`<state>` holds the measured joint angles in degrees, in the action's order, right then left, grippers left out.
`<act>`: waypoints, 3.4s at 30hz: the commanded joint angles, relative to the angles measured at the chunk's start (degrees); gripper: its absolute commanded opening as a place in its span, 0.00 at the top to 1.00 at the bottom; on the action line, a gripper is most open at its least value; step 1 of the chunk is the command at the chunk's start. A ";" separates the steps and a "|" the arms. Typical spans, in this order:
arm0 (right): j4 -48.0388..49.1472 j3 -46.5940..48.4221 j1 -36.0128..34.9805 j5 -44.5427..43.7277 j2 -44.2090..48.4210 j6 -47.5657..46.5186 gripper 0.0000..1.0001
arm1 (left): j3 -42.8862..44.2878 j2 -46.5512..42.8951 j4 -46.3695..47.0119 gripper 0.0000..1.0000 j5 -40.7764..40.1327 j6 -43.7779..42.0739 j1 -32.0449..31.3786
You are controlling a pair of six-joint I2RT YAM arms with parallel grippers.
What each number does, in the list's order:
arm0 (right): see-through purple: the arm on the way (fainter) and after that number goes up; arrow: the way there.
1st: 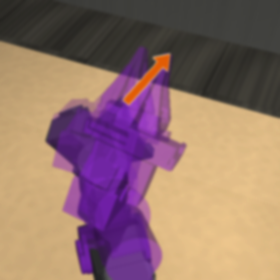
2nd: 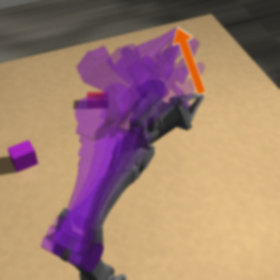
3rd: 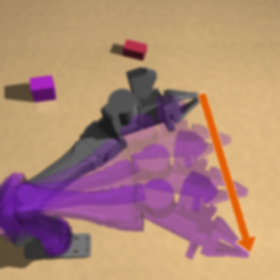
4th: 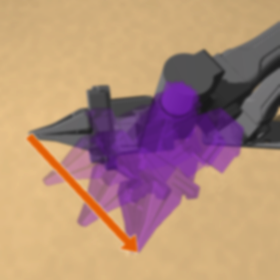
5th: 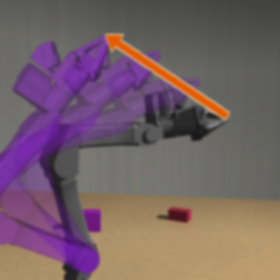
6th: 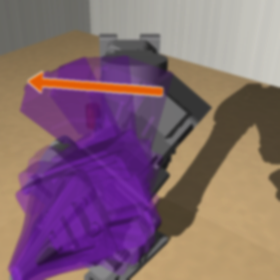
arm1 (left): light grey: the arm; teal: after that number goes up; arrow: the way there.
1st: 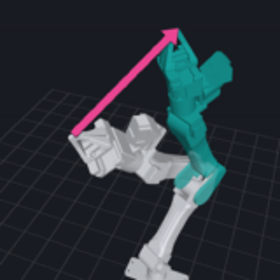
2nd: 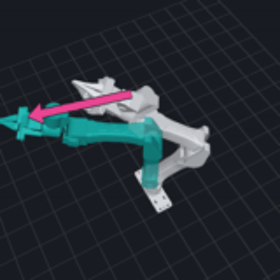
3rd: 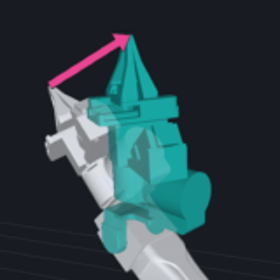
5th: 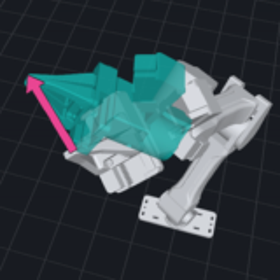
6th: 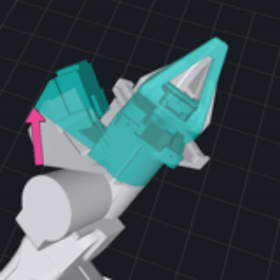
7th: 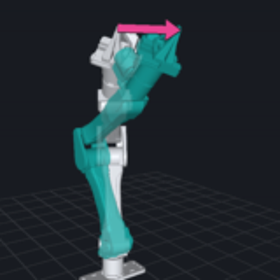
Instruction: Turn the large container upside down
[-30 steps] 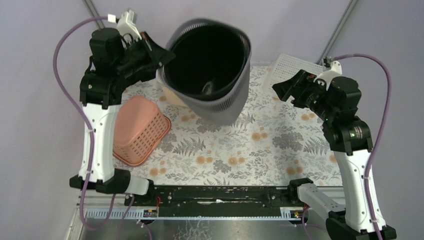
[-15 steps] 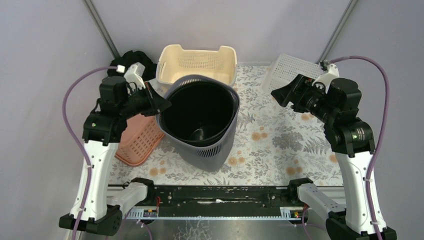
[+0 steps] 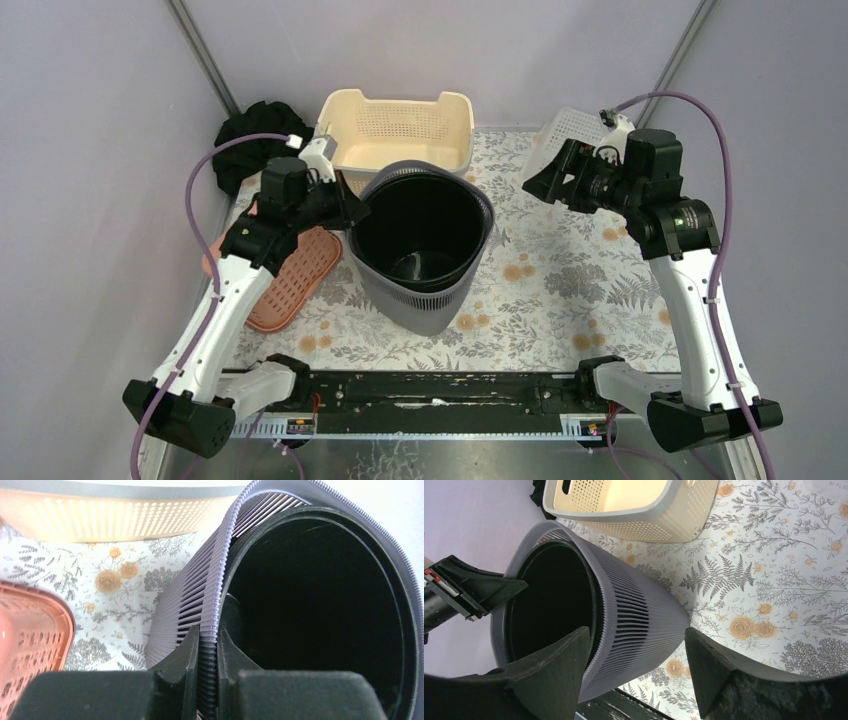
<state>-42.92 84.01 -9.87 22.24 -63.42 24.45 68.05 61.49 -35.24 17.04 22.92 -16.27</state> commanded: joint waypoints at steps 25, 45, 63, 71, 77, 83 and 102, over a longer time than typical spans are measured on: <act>-26.83 35.82 -28.05 -28.48 -23.49 -9.36 0.36 | 45.37 15.66 -32.60 0.11 -26.98 2.88 -19.53; -24.00 28.07 -32.92 -34.87 -23.94 -7.94 0.56 | 43.94 20.46 -44.79 0.25 -43.44 13.11 -31.72; -22.61 27.81 -32.91 -34.59 -22.09 -8.54 0.52 | 40.01 21.31 -45.77 0.26 -45.95 14.17 -31.65; -23.43 30.30 -32.93 -32.96 -21.63 -9.17 0.47 | 41.23 21.76 -45.53 0.20 -45.78 14.08 -31.65; -22.21 28.95 -33.12 -31.43 -22.16 -9.22 0.58 | 40.97 21.93 -45.21 0.19 -46.11 14.06 -31.69; -21.63 27.51 -33.29 -32.30 -23.59 -9.28 0.62 | 39.66 22.37 -43.54 0.19 -46.21 13.78 -31.64; -20.86 23.97 -33.26 -35.06 -26.13 -9.19 0.66 | 36.63 24.94 -44.43 0.30 -48.68 13.29 -30.86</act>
<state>-65.49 108.84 -42.50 -11.22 -89.06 16.03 105.73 86.19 -80.36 -29.04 36.10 -47.51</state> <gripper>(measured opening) 0.349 0.720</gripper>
